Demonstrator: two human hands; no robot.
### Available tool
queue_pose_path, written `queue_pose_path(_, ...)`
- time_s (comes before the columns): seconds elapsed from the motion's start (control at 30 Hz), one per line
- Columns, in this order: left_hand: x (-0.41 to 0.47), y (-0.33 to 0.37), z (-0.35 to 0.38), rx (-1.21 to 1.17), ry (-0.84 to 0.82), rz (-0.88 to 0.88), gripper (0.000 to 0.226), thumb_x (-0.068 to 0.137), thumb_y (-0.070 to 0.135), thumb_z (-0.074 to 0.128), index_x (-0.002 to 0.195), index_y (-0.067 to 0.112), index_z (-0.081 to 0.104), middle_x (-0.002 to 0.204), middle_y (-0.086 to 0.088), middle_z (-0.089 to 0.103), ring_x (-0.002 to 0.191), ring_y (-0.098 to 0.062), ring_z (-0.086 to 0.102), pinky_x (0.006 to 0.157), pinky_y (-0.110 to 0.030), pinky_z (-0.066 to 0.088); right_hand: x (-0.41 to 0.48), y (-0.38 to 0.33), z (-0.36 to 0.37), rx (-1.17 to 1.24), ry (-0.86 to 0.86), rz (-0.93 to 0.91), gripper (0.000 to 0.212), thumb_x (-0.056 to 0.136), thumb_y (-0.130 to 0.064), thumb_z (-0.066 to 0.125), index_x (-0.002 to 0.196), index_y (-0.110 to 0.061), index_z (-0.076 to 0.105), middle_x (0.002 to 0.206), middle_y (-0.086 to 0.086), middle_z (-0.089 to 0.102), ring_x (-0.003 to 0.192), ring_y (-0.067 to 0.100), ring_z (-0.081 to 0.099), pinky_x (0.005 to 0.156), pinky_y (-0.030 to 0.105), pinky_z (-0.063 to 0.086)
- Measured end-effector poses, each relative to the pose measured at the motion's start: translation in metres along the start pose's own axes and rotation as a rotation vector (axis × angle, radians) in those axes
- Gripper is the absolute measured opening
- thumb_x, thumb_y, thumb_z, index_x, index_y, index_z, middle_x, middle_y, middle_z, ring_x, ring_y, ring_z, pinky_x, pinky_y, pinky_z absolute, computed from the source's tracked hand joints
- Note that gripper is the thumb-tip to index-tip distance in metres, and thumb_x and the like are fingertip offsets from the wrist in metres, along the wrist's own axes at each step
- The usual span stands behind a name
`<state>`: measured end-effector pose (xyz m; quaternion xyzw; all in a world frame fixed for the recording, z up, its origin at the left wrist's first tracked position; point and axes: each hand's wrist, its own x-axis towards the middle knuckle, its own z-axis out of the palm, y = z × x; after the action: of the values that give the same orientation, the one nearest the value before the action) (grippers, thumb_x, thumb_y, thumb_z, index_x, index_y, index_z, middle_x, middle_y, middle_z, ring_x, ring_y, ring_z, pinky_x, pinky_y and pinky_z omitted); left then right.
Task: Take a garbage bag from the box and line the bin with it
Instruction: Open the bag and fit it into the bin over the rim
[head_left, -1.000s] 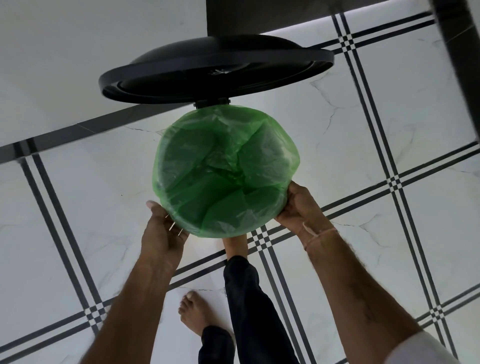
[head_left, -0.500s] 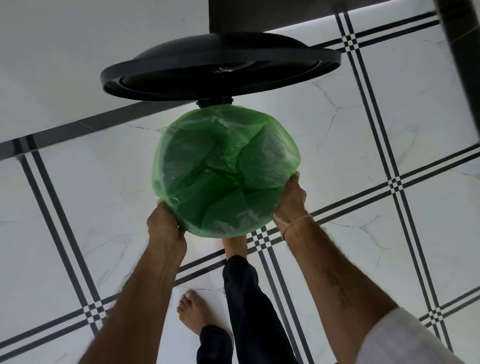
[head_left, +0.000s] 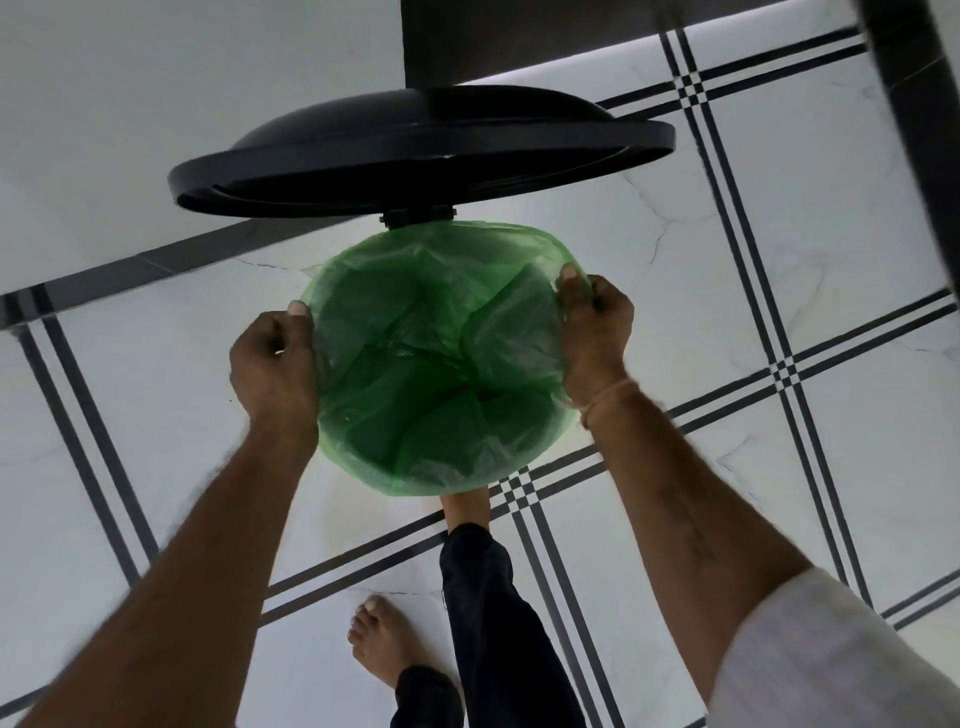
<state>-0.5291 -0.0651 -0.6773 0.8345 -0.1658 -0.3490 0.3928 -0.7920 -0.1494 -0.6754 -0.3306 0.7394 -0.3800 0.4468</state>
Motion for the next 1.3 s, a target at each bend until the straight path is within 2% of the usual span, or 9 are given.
queue_pose_path(0.13,0.011,0.008,-0.004,-0.136,-0.117,-0.116,0.041,0.097,0.039,0.064,0.064,0.017,0.056,0.063,0.0,0.053,0.061,-0.016,0.05,0.061,-0.026,0.047,0.027,0.001,-0.001,0.259,-0.106,0.321,0.011,0.102,-0.013,0.061,0.091,-0.012,0.058,0.07,0.007,0.066,0.061,0.023,0.063,0.058,0.037,0.061)
queue_pose_path(0.23,0.016,0.01,-0.005,-0.169,-0.178,-0.175,0.038,0.1,0.031,0.065,0.065,0.018,0.057,0.062,0.003,0.057,0.056,-0.011,0.053,0.058,-0.022,0.051,0.036,-0.001,-0.005,0.249,-0.215,0.447,0.024,0.101,-0.003,0.05,0.085,-0.016,0.063,0.068,0.006,0.07,0.064,0.024,0.065,0.057,0.031,0.06)
queue_pose_path(0.37,0.023,0.009,-0.007,-0.238,-0.266,-0.295,0.03,0.099,0.028,0.067,0.071,0.016,0.065,0.075,-0.004,0.067,0.07,-0.02,0.065,0.078,-0.036,0.06,0.037,0.003,-0.019,0.308,-0.497,0.455,0.037,0.099,-0.013,0.04,0.106,-0.007,0.075,0.105,0.014,0.077,0.098,0.031,0.071,0.093,0.044,0.06)
queue_pose_path(0.6,0.035,0.017,-0.002,-0.308,-0.34,-0.403,0.024,0.097,0.038,0.066,0.094,0.016,0.072,0.105,-0.009,0.076,0.099,-0.026,0.075,0.094,-0.045,0.06,0.05,-0.001,-0.019,0.219,-0.512,0.352,0.037,0.098,-0.027,0.06,0.132,-0.013,0.069,0.125,0.006,0.074,0.104,0.017,0.073,0.092,0.036,0.059)
queue_pose_path(0.7,0.036,0.017,0.001,-0.359,-0.326,-0.467,0.024,0.098,0.038,0.066,0.093,0.016,0.075,0.102,-0.007,0.08,0.094,-0.024,0.077,0.077,-0.039,0.064,0.049,0.0,-0.012,0.194,-0.561,0.364,0.042,0.097,-0.025,0.063,0.136,-0.008,0.065,0.134,0.021,0.066,0.119,0.035,0.068,0.1,0.049,0.056)
queue_pose_path(0.93,0.035,0.008,0.0,-0.341,-0.461,-0.645,0.024,0.094,0.022,0.07,0.111,0.005,0.074,0.109,-0.013,0.077,0.081,-0.027,0.078,0.062,-0.038,0.063,0.027,0.013,-0.025,0.194,-0.542,0.549,0.046,0.107,-0.043,0.045,0.105,-0.008,0.076,0.096,0.012,0.08,0.09,0.028,0.076,0.074,0.036,0.064)
queue_pose_path(1.1,0.035,-0.009,-0.011,-0.373,-0.479,-0.594,0.05,0.096,0.037,0.068,0.132,0.002,0.065,0.128,-0.018,0.07,0.103,-0.032,0.073,0.08,-0.045,0.064,0.031,0.011,-0.046,-0.074,-0.515,0.234,0.082,0.087,-0.063,0.069,0.093,0.018,0.063,0.089,0.018,0.068,0.082,0.029,0.065,0.082,0.038,0.052)
queue_pose_path(1.2,0.028,-0.02,-0.022,-0.387,-0.472,-0.45,0.027,0.101,0.036,0.062,0.104,0.011,0.07,0.109,-0.01,0.075,0.097,-0.024,0.073,0.086,-0.043,0.063,0.036,0.011,-0.058,-0.223,-0.549,0.088,0.035,0.096,-0.018,0.068,0.074,0.009,0.066,0.071,0.004,0.068,0.073,0.011,0.064,0.078,0.028,0.049)
queue_pose_path(1.3,0.02,-0.028,-0.033,-0.37,-0.518,-0.341,0.021,0.105,0.018,0.054,0.091,0.019,0.07,0.092,0.001,0.078,0.083,-0.014,0.074,0.078,-0.033,0.064,0.035,0.003,-0.063,-0.205,-0.61,0.06,0.02,0.1,0.004,0.056,0.092,0.0,0.074,0.069,-0.001,0.069,0.063,0.004,0.059,0.066,0.019,0.048)
